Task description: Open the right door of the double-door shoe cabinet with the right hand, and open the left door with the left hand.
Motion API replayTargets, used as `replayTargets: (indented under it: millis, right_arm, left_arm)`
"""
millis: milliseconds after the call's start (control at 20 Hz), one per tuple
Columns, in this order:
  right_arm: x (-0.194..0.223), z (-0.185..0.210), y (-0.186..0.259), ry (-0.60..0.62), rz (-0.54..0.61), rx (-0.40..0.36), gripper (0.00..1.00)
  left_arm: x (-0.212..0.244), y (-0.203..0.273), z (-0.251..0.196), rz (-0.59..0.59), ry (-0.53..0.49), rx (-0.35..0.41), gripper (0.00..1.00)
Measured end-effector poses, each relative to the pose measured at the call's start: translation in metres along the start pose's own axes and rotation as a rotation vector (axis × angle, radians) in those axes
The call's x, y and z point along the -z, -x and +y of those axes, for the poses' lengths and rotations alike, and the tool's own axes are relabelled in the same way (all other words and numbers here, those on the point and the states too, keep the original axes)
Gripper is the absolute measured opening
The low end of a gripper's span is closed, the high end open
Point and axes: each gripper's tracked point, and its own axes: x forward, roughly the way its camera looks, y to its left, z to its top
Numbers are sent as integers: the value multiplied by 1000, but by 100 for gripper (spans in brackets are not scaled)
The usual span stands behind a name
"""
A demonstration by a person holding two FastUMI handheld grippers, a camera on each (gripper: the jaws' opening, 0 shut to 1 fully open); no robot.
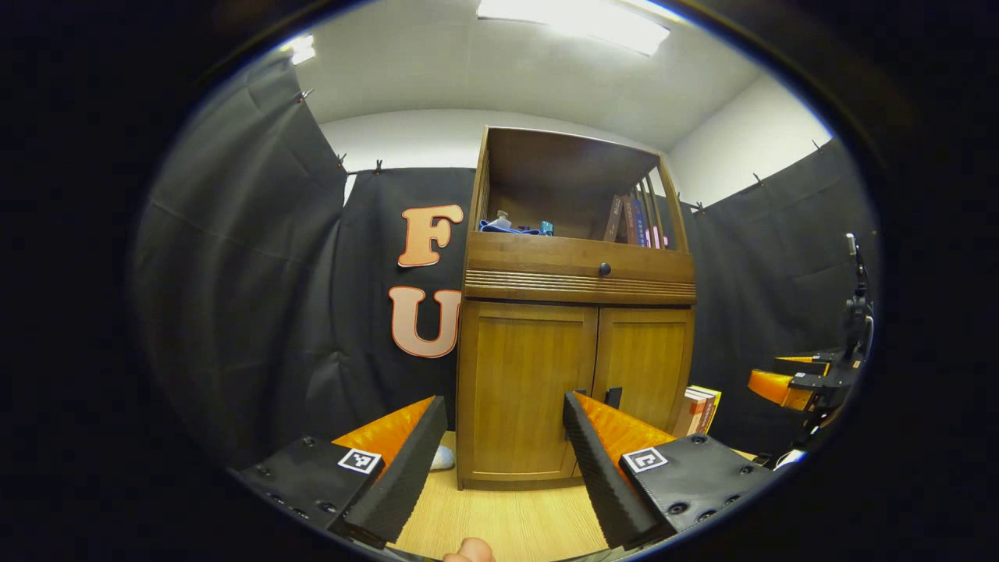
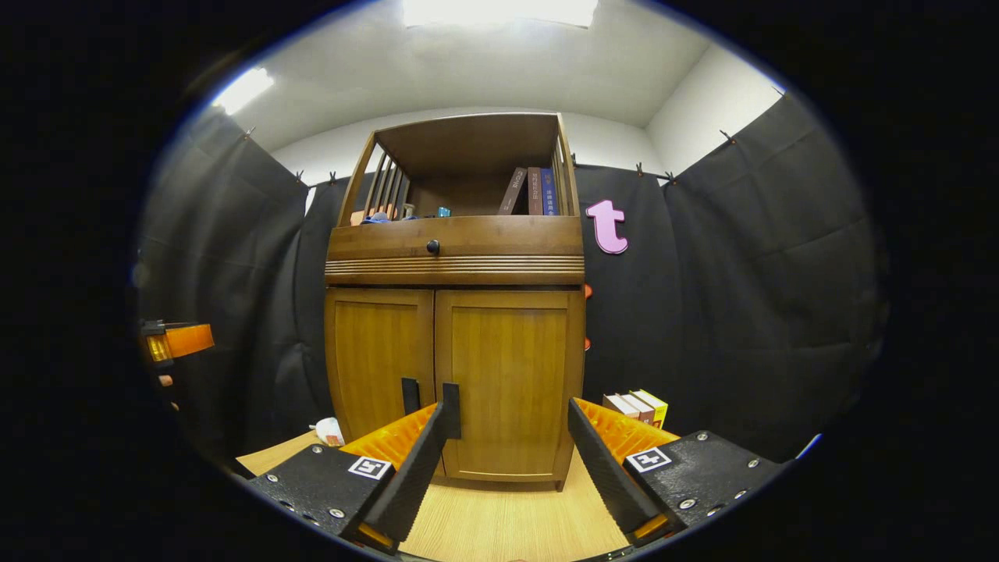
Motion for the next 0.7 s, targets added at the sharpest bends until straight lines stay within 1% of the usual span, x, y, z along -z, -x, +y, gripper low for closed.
replayTargets:
  millis: [50, 100, 250, 300, 350, 400, 450, 500, 550, 600, 650, 700]
  right_arm:
    - [3, 5, -5, -5, -3, -2, 94]
    - [8, 8, -11, -11, -2, -4, 94]
    - [31, 27, -40, -32, 17, -29, 94]
    - [42, 33, -53, -28, 29, -39, 94]
    - [56, 38, -66, -14, 47, -42, 94]
    - [70, 40, -79, -1, 63, -38, 94]
    - [84, 42, -92, 7, 80, -35, 94]
    - [96, 44, -103, 4, 93, -37, 94]
    - [106, 49, -115, -7, 100, -41, 94]
    - [115, 56, -131, -17, 102, -46, 93]
    - [123, 59, -145, -17, 94, -41, 100]
    - [128, 61, -160, -15, 79, -36, 92]
  left_arm:
    - [-1, 0, 0, -1, -2, -1, 99]
    - [-2, 1, 1, -4, -2, -4, 97]
    - [0, 1, 2, -7, -9, -1, 96]
    - [2, 1, 4, -3, -10, -3, 99]
    - [5, 1, 5, 3, -8, -3, 96]
    - [7, 4, 7, 5, -2, -4, 99]
    - [7, 5, 9, 5, 6, -9, 94]
    - [8, 7, 13, 2, 10, -13, 96]
    - [7, 9, 15, -1, 10, -16, 94]
    - [7, 12, 17, -5, 9, -15, 96]
    - [7, 13, 18, -8, 7, -11, 96]
    - [10, 15, 19, -8, 5, -6, 99]
